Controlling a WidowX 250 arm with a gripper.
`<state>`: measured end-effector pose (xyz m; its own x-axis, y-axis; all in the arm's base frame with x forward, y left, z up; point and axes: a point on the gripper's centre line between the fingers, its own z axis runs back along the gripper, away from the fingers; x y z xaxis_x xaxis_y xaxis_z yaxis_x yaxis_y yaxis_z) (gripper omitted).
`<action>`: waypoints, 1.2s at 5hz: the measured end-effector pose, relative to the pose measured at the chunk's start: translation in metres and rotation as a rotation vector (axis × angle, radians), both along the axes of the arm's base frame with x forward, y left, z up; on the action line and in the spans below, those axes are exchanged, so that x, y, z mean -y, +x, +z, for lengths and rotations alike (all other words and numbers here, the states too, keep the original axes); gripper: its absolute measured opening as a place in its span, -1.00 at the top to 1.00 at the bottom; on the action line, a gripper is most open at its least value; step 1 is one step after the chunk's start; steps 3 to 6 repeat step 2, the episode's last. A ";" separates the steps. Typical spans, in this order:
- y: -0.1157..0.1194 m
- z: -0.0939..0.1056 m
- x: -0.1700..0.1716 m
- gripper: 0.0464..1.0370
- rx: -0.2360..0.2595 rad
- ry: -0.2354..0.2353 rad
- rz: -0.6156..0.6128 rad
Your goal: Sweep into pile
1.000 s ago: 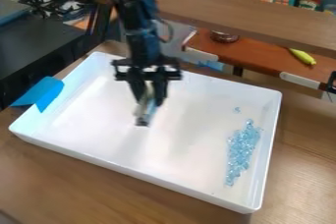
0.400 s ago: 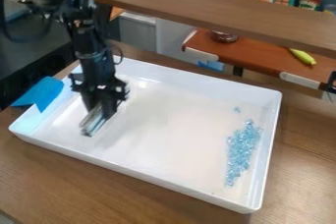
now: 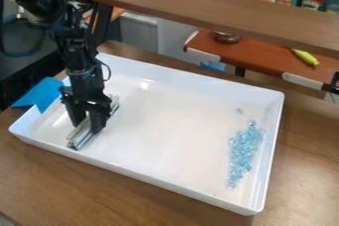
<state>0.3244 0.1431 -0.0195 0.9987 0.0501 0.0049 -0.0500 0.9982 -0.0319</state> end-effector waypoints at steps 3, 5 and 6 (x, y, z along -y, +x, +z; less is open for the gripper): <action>-0.004 0.061 -0.007 -0.93 0.120 -0.038 -0.054; -0.004 0.061 -0.007 -0.93 0.120 -0.038 -0.054; -0.004 0.061 -0.007 -0.93 0.120 -0.038 -0.054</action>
